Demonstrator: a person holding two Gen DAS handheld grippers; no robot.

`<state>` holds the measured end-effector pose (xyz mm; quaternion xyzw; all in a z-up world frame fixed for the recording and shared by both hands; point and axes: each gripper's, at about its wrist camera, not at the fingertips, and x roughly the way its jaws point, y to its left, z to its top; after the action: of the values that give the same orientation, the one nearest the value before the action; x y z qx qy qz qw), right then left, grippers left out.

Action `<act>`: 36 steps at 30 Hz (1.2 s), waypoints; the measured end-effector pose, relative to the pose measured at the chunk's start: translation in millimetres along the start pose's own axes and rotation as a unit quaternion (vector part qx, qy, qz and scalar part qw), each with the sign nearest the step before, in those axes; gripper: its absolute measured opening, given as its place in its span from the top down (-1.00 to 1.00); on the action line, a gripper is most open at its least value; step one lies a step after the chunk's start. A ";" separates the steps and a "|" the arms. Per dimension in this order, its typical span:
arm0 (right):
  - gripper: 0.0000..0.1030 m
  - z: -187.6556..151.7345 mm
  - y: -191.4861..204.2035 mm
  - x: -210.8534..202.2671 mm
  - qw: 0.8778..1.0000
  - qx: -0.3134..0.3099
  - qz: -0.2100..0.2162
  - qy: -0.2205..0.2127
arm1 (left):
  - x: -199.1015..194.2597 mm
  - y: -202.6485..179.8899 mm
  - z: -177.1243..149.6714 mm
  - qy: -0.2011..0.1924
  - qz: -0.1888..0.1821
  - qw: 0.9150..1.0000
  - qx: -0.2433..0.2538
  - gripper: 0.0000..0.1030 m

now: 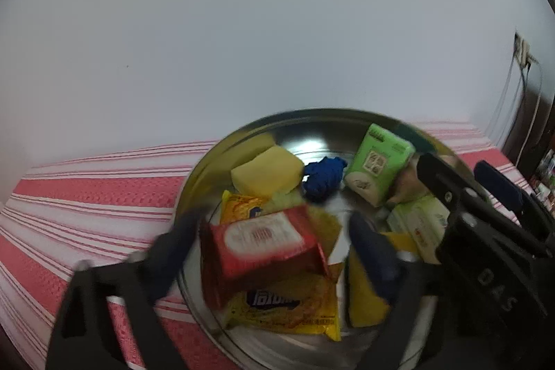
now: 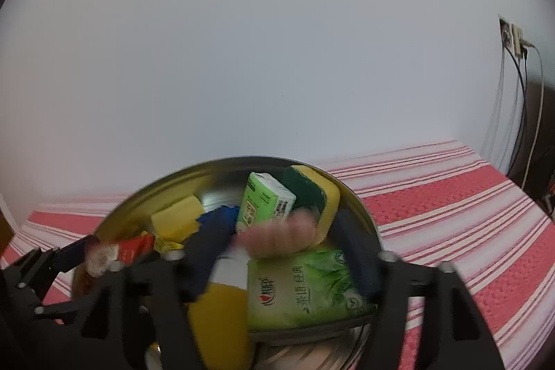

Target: Organize objects

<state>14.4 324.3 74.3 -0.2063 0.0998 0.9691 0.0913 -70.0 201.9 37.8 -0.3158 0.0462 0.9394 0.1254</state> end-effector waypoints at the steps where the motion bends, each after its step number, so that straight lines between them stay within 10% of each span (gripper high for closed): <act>1: -0.63 -0.1 -1.0 -3.8 1.000 0.004 0.002 -0.009 | -3.7 0.9 -0.5 -0.007 -0.003 1.000 -0.004 -0.97; 36: -0.91 -44.0 27.1 -123.7 0.968 0.011 -0.143 -0.207 | -90.8 74.8 -57.9 -0.149 0.064 0.986 -0.051 -0.99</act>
<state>136.4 271.2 90.9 -0.0125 0.0592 0.9664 0.2497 13.7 101.4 47.2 -0.1751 -0.0004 0.9831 0.0539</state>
